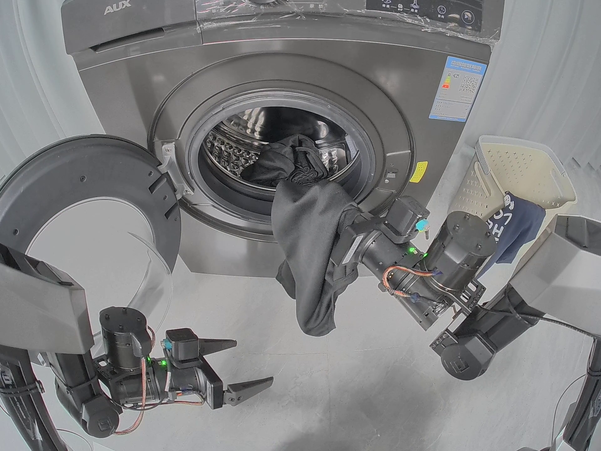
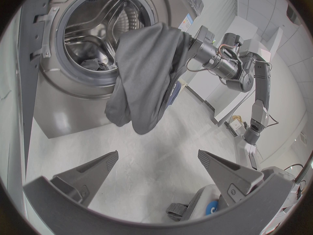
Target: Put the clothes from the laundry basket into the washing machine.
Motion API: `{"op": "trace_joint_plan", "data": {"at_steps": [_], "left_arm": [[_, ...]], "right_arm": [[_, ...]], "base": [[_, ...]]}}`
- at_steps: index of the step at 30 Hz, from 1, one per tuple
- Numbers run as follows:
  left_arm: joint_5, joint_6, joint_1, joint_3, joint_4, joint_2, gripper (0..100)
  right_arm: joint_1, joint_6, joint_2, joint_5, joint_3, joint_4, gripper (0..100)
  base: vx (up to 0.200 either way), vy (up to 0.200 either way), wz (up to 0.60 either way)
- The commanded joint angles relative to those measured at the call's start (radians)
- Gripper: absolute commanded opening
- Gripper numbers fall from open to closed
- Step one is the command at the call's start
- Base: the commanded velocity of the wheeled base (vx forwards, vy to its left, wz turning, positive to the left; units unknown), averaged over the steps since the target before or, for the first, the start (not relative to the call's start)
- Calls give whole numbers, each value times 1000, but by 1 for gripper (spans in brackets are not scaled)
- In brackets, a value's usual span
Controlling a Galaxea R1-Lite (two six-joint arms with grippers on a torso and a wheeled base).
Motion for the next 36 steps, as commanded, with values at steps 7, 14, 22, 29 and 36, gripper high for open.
{"op": "trace_joint_plan", "data": {"at_steps": [7,14,22,29,36], "left_arm": [[9,-29,-95,-174,1,-47,100],[13,-66,-117,-269,-1,36,100],[81,-67,-112,-403,-1,117,100],[150,-89,-106,-496,-1,146,100],[217,-104,-98,-572,1,178,100]], "right_arm": [[29,-7,9,-1,-5,0,0],[73,-7,2,-1,-14,0,0],[99,-5,5,-1,-16,0,0],[115,-1,-4,-2,2,0,0],[136,9,-29,-21,44,-2,0]], "base": [[0,0,0],[0,0,0],[0,0,0],[0,0,0],[0,0,0]]}}
